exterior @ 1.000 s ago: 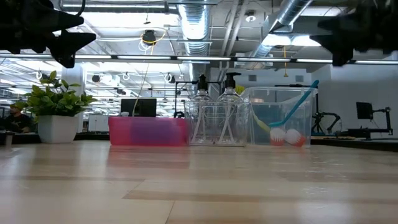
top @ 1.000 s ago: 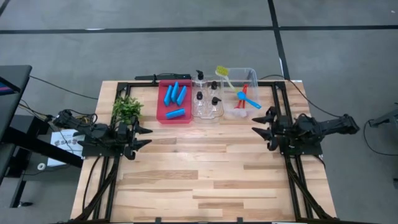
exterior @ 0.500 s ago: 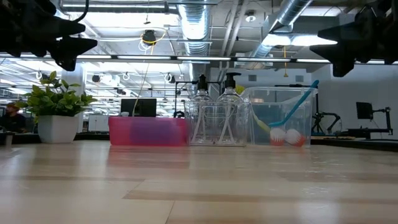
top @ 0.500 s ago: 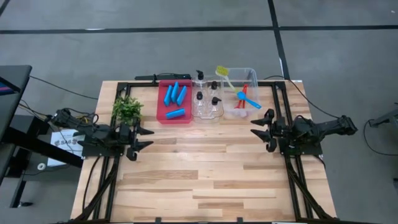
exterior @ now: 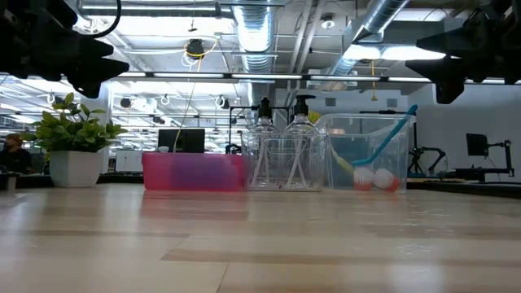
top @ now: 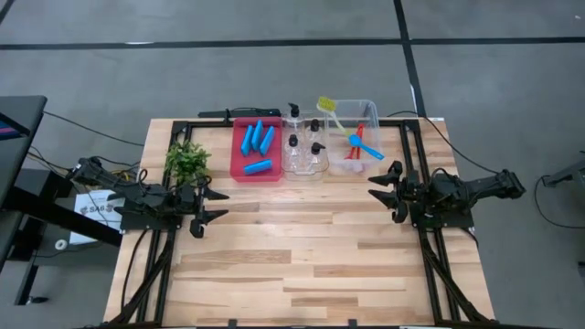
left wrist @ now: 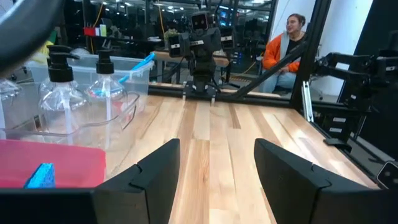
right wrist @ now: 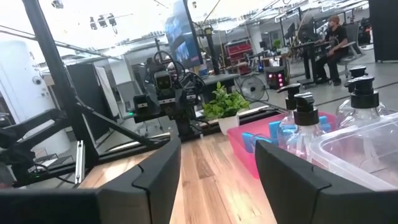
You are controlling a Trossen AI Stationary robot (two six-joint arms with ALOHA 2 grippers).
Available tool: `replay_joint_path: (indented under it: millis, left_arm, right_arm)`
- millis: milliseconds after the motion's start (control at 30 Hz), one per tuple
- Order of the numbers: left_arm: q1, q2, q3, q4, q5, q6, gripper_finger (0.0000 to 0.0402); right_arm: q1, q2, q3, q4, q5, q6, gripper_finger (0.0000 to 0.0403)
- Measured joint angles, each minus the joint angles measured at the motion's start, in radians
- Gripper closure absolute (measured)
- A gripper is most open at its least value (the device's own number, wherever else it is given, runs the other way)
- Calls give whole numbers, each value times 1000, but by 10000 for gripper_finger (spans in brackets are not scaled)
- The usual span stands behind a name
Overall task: Pick & Place Kitchen Sink Supplies
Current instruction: Return to Home Position
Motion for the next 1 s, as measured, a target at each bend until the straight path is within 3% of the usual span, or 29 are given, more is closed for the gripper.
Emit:
replay_joint_path:
  millis: [1000]
  left_arm:
    - [0, 31, 0, 3, 0, 0, 193]
  right_arm:
    - [0, 0, 0, -3, 0, 0, 208]
